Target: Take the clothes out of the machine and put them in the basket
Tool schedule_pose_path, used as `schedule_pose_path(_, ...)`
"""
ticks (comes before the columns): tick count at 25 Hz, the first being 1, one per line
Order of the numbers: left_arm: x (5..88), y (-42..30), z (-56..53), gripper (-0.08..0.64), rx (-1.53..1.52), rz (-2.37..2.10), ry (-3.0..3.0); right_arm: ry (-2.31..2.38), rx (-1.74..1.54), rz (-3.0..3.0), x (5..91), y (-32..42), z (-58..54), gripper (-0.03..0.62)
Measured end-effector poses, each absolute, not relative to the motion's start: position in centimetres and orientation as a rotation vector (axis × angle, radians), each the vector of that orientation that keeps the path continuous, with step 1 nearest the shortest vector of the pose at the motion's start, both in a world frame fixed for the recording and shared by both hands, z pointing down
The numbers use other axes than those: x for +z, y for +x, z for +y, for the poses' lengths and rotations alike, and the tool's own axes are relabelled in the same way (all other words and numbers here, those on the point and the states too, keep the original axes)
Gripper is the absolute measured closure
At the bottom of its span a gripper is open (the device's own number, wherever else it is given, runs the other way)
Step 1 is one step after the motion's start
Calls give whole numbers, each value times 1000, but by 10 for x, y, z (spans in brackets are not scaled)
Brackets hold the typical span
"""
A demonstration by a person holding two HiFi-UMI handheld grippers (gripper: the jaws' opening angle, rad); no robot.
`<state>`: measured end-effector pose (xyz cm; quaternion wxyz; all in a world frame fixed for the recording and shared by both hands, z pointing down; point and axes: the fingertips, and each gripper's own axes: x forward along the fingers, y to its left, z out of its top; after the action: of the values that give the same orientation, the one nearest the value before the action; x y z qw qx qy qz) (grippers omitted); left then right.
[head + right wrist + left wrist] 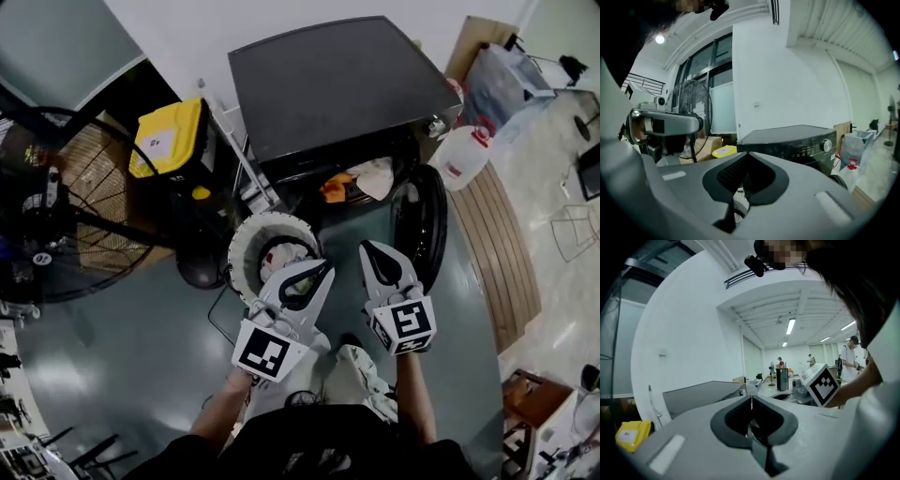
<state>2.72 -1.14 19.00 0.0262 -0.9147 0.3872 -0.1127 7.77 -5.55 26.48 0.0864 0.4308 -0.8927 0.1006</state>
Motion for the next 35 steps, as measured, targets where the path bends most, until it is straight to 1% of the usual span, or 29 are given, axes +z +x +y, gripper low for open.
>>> schedule_pose_path(8, 280, 22, -85, 552, -333, 1068, -2910, 1441, 286, -2568, 352, 90, -143, 540)
schedule_pose_path(15, 389, 29, -134, 552, -318, 1140, -2938, 1447, 290, -2504, 469, 110, -217, 512)
schedule_pose_path(21, 453, 49, -164, 545, -310, 1141, -2900, 1445, 249, -2433, 558, 126, -282, 483)
schedule_pose_path(25, 490, 58, -175, 533, -307, 1143, -2896, 1445, 243, -2383, 610, 131, -319, 426)
schedule_pose_path(27, 507, 63, -179, 526, -330, 1137, -2891, 1432, 223, -2356, 634, 131, -334, 380)
schedule_pose_path(31, 537, 68, -191, 522, -384, 1126, -2879, 1445, 166, -2282, 667, 134, -367, 262)
schedule_pose_path(33, 549, 68, -200, 522, -370, 1141, -2897, 1458, 169, -2250, 680, 135, -385, 176)
schedule_pose_path(34, 554, 68, -204, 522, -356, 1148, -2910, 1456, 170, -2237, 686, 136, -393, 139)
schedule_pose_path(35, 558, 69, -208, 522, -343, 1151, -2923, 1449, 167, -2226, 692, 136, -400, 116)
